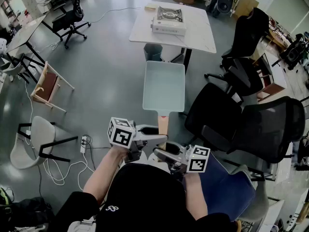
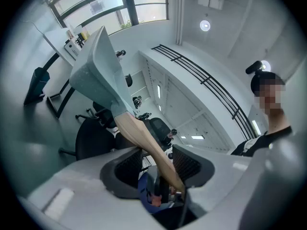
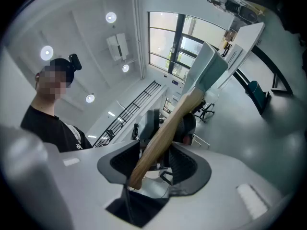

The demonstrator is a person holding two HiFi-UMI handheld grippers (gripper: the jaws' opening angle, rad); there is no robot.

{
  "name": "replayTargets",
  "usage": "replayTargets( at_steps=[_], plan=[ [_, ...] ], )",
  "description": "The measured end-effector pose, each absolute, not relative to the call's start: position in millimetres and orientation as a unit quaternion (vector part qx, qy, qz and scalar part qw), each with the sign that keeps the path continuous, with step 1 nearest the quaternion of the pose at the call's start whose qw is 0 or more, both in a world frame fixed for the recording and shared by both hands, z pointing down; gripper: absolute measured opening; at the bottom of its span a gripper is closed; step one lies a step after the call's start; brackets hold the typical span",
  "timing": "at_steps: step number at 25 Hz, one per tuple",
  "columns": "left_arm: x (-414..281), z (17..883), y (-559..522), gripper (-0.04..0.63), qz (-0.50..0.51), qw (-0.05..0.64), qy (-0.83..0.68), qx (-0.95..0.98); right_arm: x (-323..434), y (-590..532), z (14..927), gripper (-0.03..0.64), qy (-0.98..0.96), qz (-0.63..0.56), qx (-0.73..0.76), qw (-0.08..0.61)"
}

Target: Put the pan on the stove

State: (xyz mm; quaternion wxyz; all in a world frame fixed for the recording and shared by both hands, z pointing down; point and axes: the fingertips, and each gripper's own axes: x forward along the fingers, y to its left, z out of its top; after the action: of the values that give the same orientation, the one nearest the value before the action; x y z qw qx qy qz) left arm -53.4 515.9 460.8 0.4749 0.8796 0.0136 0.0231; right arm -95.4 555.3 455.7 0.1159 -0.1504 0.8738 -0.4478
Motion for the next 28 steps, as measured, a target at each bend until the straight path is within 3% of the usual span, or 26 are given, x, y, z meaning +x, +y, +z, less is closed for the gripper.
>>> replayTargets(
  at_steps=[28],
  plan=[
    [-42.9,454.4,503.8,0.206,0.016,0.471,-0.002,0.882,-83.7,544.8,446.7,0.201,0.879,-0.444,-0.132,0.116]
  ],
)
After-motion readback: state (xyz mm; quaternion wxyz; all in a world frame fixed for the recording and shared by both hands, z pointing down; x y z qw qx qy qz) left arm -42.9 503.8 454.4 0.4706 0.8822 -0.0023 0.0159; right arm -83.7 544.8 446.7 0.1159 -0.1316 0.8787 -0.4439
